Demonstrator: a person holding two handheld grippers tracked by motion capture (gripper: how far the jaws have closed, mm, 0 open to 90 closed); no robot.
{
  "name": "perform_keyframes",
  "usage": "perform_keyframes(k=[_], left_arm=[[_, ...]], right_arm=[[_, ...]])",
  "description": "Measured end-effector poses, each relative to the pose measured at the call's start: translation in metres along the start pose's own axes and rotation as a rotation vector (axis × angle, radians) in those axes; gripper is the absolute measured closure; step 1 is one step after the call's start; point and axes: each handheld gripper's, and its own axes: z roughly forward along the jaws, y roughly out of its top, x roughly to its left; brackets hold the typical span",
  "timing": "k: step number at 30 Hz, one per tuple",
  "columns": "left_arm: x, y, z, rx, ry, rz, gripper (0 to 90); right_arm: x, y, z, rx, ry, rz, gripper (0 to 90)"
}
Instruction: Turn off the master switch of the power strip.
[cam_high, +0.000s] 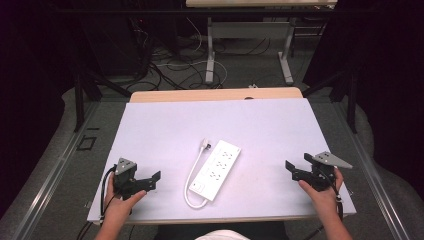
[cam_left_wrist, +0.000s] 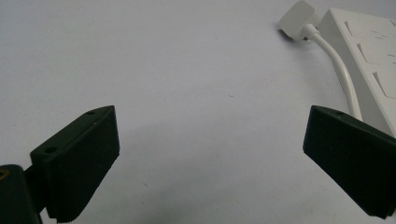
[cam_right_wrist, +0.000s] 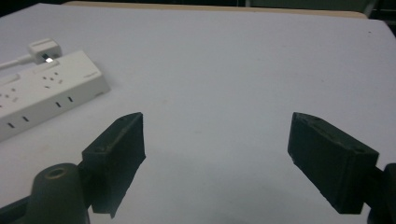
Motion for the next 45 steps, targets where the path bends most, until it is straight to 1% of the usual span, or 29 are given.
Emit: perform_keyframes(k=[2,5,6,7,8,9,11,12,15,16,17,18,21,22,23,25,26,29,30,31,36,37,38,40,41,42,43,44,45], left_arm=[[-0.001,0.001,0.001,0.001,0.003,0.011,5.1],[-0.002,0.001,0.001,0.004,0.009,0.027,5.1],[-0.002,0.001,0.001,0.004,0.009,0.027,5.1],[-0.003,0.001,0.001,0.004,0.006,0.023,5.3],[-0.003,0.001,0.001,0.001,0.003,0.019,5.3],[-0.003,0.002,0.000,-0.003,0.002,0.014,6.1],[-0.003,0.003,0.000,-0.004,0.005,0.011,7.8],[-0.003,0.003,-0.001,-0.008,0.014,0.016,8.3],[-0.004,0.007,-0.005,-0.042,0.016,0.001,10.6],[-0.004,0.008,-0.007,-0.048,0.014,-0.008,15.4],[-0.004,0.009,-0.008,-0.058,0.009,-0.015,15.4],[-0.004,0.010,-0.009,-0.060,0.006,-0.014,16.2],[-0.006,0.014,-0.013,-0.067,0.004,-0.009,16.1],[-0.006,0.014,-0.013,-0.067,0.004,-0.009,16.3],[-0.006,0.016,-0.014,-0.064,0.002,-0.002,16.5],[-0.007,0.018,-0.015,-0.059,-0.004,-0.002,16.5],[-0.008,0.020,-0.016,-0.046,-0.015,-0.002,17.0],[-0.009,0.022,-0.016,-0.037,-0.030,-0.003,17.6],[-0.010,0.024,-0.015,-0.030,-0.044,0.006,18.1],[-0.010,0.024,-0.015,-0.030,-0.044,0.006,18.4],[-0.014,0.031,-0.015,-0.010,-0.063,0.041,21.8],[-0.014,0.032,-0.015,-0.006,-0.069,0.050,21.8],[-0.016,0.033,-0.015,-0.005,-0.074,0.072,22.6],[-0.017,0.034,-0.014,-0.005,-0.079,0.070,22.9],[-0.018,0.035,-0.014,0.000,-0.081,0.084,23.0],[-0.019,0.035,-0.013,-0.001,-0.085,0.084,23.0],[-0.021,0.037,-0.013,0.010,-0.103,0.089,23.0],[-0.021,0.037,-0.013,0.010,-0.103,0.089,23.3],[-0.022,0.039,-0.013,0.020,-0.111,0.106,23.6]], right_arm=[[-0.001,-0.003,0.000,0.003,-0.011,0.013,18.3],[-0.003,-0.005,-0.001,0.019,-0.003,0.001,18.3],[-0.001,-0.006,-0.001,0.026,-0.003,0.018,18.3],[-0.002,-0.006,-0.002,0.034,-0.007,-0.002,18.3],[-0.002,-0.006,-0.002,0.034,-0.007,-0.002,18.3],[-0.002,-0.007,-0.001,0.014,0.002,-0.013,18.4],[0.000,-0.007,-0.002,0.030,-0.004,-0.016,18.5],[0.000,-0.008,-0.002,0.033,-0.003,-0.032,18.5],[0.001,-0.008,-0.002,0.037,0.006,-0.037,18.5],[0.003,-0.008,-0.002,0.033,0.016,-0.049,18.5],[0.003,-0.008,-0.002,0.033,0.016,-0.049,18.5],[0.004,-0.009,-0.002,0.025,0.014,-0.058,18.5],[0.007,-0.009,-0.002,0.033,0.026,-0.059,18.5],[0.007,-0.009,-0.002,0.042,0.028,-0.061,18.5],[0.008,-0.010,-0.001,0.029,0.037,-0.063,18.5],[0.007,-0.009,-0.001,0.029,0.032,-0.073,18.5],[0.008,-0.010,-0.001,0.020,0.043,-0.083,18.5],[0.010,-0.010,-0.001,0.020,0.042,-0.080,18.5],[0.010,-0.010,-0.002,0.032,0.046,-0.086,18.5],[0.010,-0.010,-0.002,0.032,0.046,-0.086,18.5],[0.012,-0.010,-0.005,0.031,0.040,-0.082,18.5],[0.012,-0.010,-0.005,0.031,0.040,-0.082,18.5],[0.011,-0.010,-0.005,0.029,0.036,-0.091,18.5],[0.012,-0.011,-0.006,0.035,0.038,-0.076,18.5],[0.012,-0.011,-0.005,0.018,0.034,-0.082,18.5],[0.012,-0.011,-0.005,0.019,0.035,-0.081,18.5],[0.012,-0.011,-0.005,0.018,0.034,-0.081,18.5],[0.012,-0.011,-0.005,0.018,0.034,-0.081,18.5],[0.012,-0.011,-0.005,0.018,0.034,-0.081,18.5]])
